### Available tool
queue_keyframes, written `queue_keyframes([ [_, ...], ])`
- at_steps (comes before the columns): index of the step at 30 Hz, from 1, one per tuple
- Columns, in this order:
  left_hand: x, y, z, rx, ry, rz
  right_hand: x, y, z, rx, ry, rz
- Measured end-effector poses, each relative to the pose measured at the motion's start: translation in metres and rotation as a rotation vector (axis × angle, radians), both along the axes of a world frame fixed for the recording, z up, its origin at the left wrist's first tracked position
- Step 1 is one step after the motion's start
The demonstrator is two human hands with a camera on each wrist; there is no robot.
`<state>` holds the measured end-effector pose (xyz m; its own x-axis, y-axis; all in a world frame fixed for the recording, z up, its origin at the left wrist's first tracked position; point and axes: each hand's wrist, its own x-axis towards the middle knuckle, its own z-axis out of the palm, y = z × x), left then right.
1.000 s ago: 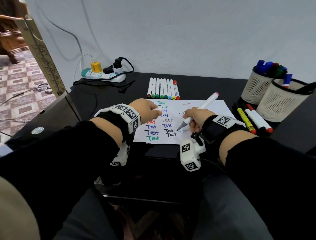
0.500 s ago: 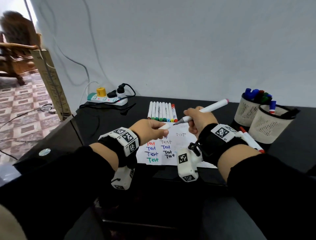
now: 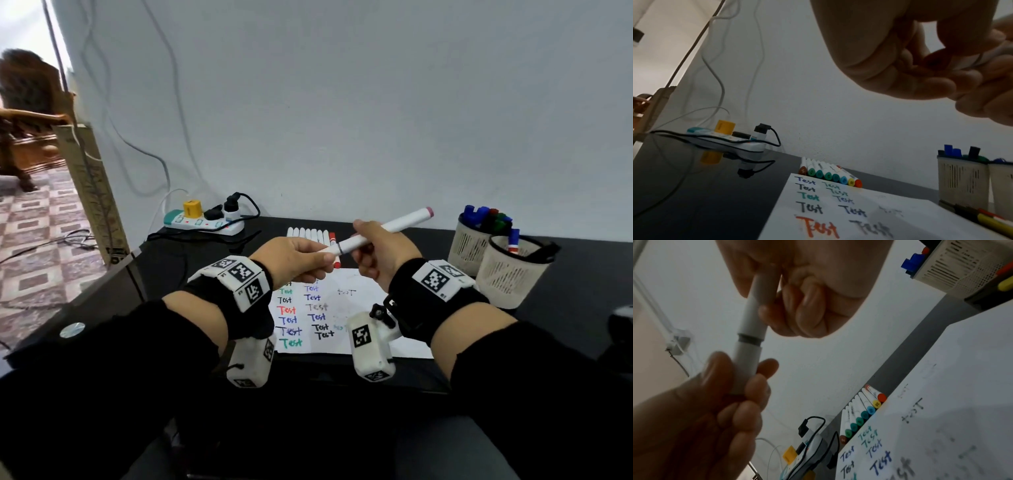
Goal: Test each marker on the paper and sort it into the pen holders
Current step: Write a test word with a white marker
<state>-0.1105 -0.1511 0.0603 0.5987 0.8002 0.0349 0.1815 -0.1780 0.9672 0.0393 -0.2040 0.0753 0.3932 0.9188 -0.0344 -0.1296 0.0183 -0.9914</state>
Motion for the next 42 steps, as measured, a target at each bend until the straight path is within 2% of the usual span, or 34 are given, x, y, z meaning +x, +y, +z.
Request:
queue_keyframes([
  [4, 0.007, -0.003, 0.007, -0.057, -0.05, -0.026, 0.002, -0.002, 0.003, 0.027, 0.022, -0.018],
  [10, 0.018, -0.008, 0.014, -0.008, -0.014, -0.047, 0.004, -0.004, 0.003, 0.025, 0.142, -0.1],
  [17, 0.017, -0.005, 0.011, 0.11, 0.138, 0.011, 0.013, -0.003, -0.011, 0.022, 0.077, -0.023],
  [21, 0.009, 0.008, 0.013, 0.165, 0.245, 0.111, 0.03, -0.002, -0.012, 0.078, 0.177, -0.011],
  [23, 0.002, 0.015, 0.013, 0.216, 0.318, 0.154, 0.039, -0.001, -0.012, 0.061, 0.17, 0.007],
  [26, -0.006, 0.022, 0.013, 0.317, 0.462, 0.18, 0.049, 0.0, -0.01, -0.05, -0.129, 0.051],
  [30, -0.004, 0.028, 0.012, 0.386, 0.578, 0.171, 0.052, -0.001, 0.002, -0.258, -0.805, 0.121],
  [34, 0.007, 0.033, 0.006, 0.393, 0.596, 0.143, 0.049, 0.005, 0.009, -0.397, -1.195, 0.255],
  [38, 0.028, 0.035, -0.005, 0.379, 0.634, 0.099, 0.058, 0.007, 0.016, -0.521, -1.368, 0.269],
  [42, 0.053, 0.036, -0.025, 0.436, 0.905, -0.015, 0.079, 0.004, 0.018, -0.66, -1.344, 0.167],
])
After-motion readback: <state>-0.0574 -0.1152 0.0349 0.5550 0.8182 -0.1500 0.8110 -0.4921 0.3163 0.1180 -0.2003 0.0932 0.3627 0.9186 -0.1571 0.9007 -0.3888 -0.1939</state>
